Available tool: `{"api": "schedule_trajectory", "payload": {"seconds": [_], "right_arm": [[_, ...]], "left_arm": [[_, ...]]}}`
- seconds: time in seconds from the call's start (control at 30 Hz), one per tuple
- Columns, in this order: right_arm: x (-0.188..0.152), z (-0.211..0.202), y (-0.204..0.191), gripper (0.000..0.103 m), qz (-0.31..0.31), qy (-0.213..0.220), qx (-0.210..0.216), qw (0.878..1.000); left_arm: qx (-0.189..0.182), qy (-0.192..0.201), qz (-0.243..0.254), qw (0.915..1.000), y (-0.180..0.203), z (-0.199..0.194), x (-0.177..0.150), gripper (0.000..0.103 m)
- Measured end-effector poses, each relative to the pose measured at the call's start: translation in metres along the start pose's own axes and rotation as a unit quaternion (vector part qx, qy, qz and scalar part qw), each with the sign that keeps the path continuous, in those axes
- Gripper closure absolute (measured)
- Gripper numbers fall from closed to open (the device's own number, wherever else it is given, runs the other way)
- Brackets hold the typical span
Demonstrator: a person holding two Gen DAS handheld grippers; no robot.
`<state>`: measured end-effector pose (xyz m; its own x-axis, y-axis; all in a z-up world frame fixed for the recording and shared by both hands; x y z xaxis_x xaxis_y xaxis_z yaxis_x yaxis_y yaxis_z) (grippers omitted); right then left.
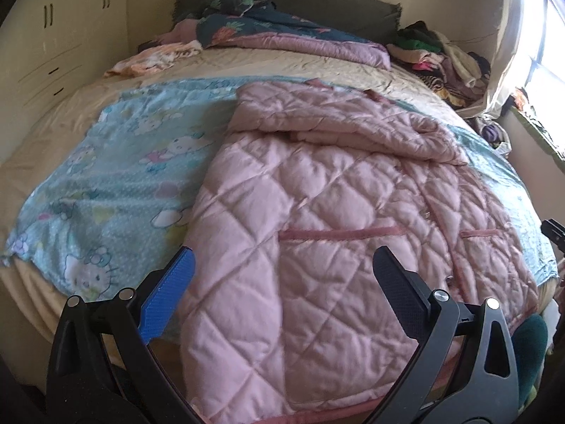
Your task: Fold large clothes
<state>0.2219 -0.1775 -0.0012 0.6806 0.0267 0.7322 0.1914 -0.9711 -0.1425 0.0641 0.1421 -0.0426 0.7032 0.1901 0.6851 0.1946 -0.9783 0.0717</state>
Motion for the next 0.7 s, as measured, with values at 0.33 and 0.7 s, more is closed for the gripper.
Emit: {"api": "schedule_trajectory", "payload": {"seconds": [0.33,0.7], "right_arm": [[-0.012,0.003,0.014,0.004,0.009,-0.011,-0.003,1.000],[-0.025,0.005,0.026,0.004,0.012,-0.022,-0.011,1.000]], "left_arm": [[0.016,-0.024,-0.014,0.9995,-0.034,0.008,-0.027,0.009],[-0.007,-0.058,-0.046,0.9973,-0.063,0.012,-0.064,0.019]]}}
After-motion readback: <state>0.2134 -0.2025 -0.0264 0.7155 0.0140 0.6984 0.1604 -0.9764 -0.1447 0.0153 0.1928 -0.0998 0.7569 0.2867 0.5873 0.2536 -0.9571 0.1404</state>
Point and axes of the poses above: each gripper's, at about its wrist camera, not at the fingertips, and z roughly the way its jaws point, y to its right, x to its top, the point moved 5 cm from there along z, roughly the way its jaws point, and after that the axes turned 2 degrees about z, right-handed, at the moved point
